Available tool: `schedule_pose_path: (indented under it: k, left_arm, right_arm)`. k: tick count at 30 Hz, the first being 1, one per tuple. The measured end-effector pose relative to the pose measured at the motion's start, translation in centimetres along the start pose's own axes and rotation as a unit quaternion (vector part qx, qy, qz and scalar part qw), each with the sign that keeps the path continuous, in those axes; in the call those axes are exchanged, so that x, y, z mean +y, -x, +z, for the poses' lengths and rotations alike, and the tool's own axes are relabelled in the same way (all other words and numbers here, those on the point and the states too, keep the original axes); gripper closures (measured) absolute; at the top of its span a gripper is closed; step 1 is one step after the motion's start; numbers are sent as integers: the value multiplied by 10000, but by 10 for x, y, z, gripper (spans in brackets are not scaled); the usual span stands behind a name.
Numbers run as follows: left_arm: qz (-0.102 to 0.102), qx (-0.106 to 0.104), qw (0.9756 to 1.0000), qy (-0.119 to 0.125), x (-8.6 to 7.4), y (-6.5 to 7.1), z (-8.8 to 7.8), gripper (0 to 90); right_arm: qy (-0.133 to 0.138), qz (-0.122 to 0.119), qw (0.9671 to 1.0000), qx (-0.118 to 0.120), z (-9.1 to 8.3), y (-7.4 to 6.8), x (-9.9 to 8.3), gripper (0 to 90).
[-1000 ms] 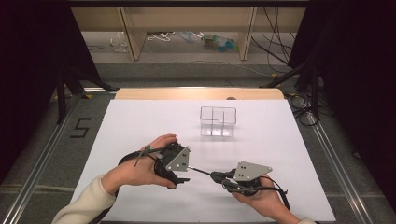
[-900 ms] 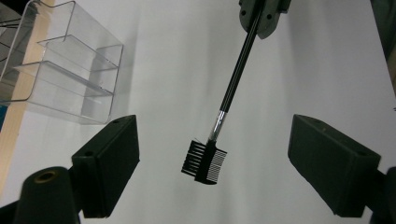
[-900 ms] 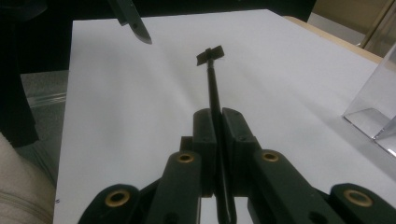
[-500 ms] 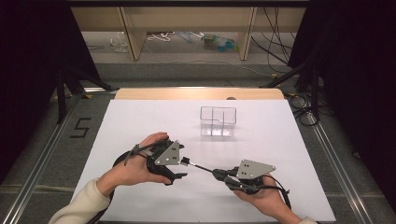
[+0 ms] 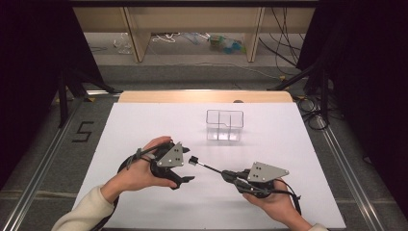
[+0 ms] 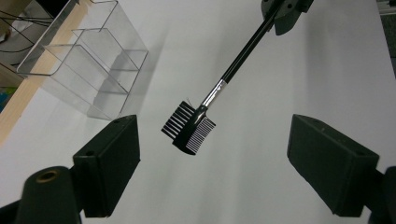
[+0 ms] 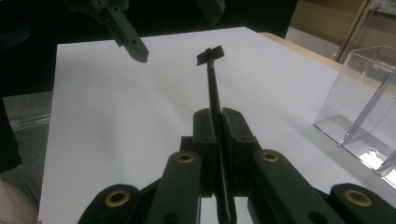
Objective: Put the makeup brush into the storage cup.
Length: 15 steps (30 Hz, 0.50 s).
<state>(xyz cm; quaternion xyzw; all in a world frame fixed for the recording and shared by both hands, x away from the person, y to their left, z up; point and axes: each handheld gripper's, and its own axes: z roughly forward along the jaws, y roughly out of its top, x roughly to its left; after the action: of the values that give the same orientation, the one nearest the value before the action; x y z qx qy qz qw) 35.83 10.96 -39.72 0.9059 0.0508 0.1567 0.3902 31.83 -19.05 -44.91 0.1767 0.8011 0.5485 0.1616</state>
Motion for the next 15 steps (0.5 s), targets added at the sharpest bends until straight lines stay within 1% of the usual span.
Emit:
schedule_pose_path:
  k: [1,2,4,5,6,7,8,10,11,12,13,14,15]
  left_arm:
    - [-35,15,10000,24,-1,0,0,169]
    - [-87,34,9999,89,-1,0,0,169]
    - [-175,17,9998,131,-3,0,0,168]
    - [-248,23,9996,144,-4,0,1,168]
    - [-293,47,9994,166,-5,0,1,168]
    - [-334,21,9993,161,-6,0,2,169]
    - [-370,39,9991,180,-7,0,3,169]
    - [-453,59,9987,231,-9,1,4,169]
    - [-489,35,9985,228,-10,0,4,170]
    - [-552,24,9982,251,-10,0,4,170]
    - [-602,34,9977,301,-11,0,5,170]
    - [-671,18,9972,315,-12,0,5,171]
    - [-695,18,9970,352,-13,0,6,171]
  right_arm:
    - [-29,24,10000,35,-1,1,0,854]
    - [-9,37,10000,9,-1,1,0,854]
    - [-8,36,10000,4,-2,2,1,854]
    - [85,42,9999,-49,-2,2,0,854]
    - [30,71,10000,-34,-3,2,1,854]
    - [34,79,10000,-46,-4,3,1,854]
    - [58,92,9999,-31,-4,3,1,854]
    - [99,76,9999,-104,-4,4,2,854]
    - [150,117,9998,-112,-4,4,2,854]
    - [165,92,9997,-134,-4,4,2,854]
    - [243,117,9996,-119,-4,4,2,854]
    - [199,129,9996,-167,-6,5,2,854]
    - [199,129,9996,-167,-6,5,2,854]
